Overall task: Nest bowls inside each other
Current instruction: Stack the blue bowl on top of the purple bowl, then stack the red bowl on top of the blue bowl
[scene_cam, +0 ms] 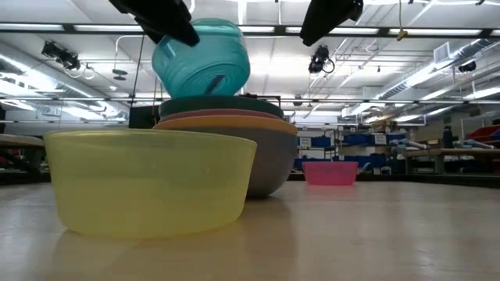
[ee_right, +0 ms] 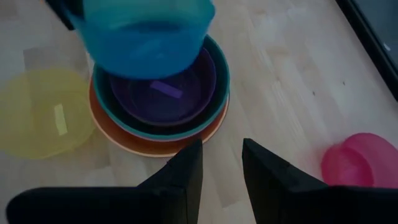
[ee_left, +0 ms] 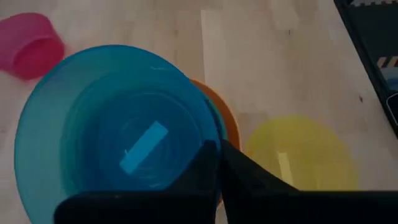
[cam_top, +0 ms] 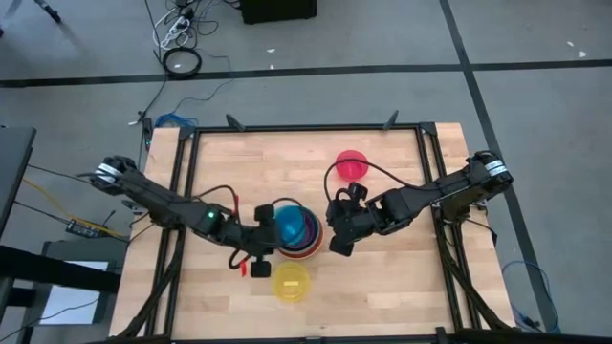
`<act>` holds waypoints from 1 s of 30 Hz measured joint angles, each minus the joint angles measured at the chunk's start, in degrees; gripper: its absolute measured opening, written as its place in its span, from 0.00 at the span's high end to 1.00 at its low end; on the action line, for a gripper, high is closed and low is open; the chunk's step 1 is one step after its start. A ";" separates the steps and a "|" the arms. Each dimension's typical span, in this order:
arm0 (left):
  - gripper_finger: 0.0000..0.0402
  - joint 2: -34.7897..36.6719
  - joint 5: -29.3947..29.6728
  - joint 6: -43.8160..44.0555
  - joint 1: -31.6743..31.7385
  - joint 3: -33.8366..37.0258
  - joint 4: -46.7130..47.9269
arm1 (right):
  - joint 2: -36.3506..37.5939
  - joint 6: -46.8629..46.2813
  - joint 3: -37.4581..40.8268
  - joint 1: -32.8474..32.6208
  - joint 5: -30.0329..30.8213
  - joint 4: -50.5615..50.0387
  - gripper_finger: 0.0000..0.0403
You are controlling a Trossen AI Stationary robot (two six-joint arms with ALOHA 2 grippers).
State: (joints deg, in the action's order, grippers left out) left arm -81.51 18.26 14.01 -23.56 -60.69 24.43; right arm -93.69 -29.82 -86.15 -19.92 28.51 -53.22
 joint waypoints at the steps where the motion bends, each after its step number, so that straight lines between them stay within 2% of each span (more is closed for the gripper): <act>1: 0.95 -0.49 -0.08 0.03 -0.01 0.00 -0.57 | 0.00 -0.05 0.00 0.00 0.00 -0.38 0.75; 6: 0.84 -0.70 -0.35 2.78 1.36 0.00 -0.67 | 0.00 -0.66 0.00 0.00 0.00 -1.11 0.75; 13: 0.69 -0.73 -6.86 6.12 3.33 0.02 -0.83 | 0.00 -0.68 0.00 0.00 0.00 -1.06 0.75; 18: 0.66 -0.60 -6.84 5.93 3.36 0.02 -1.25 | 0.00 -1.29 0.00 0.00 1.22 -1.30 0.75; 22: 0.66 -0.60 -6.09 5.87 3.34 -0.60 0.34 | 0.00 -4.01 0.00 0.63 7.97 -3.82 0.75; 24: 0.66 -0.60 -4.90 5.80 3.34 -2.35 2.55 | 0.00 -5.52 0.00 2.52 10.32 -6.04 0.75; 26: 0.66 -0.51 -3.60 5.67 3.34 -4.69 4.54 | 0.00 -6.90 0.00 5.80 9.72 -8.00 0.75; 30: 0.66 -0.50 0.25 4.03 3.34 -10.22 9.45 | 0.00 -5.82 0.28 14.59 2.91 -8.89 0.75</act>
State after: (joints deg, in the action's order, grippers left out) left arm -82.01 18.50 18.05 -20.23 -70.91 33.88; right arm -93.69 -35.64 -85.87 -5.34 31.42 -62.11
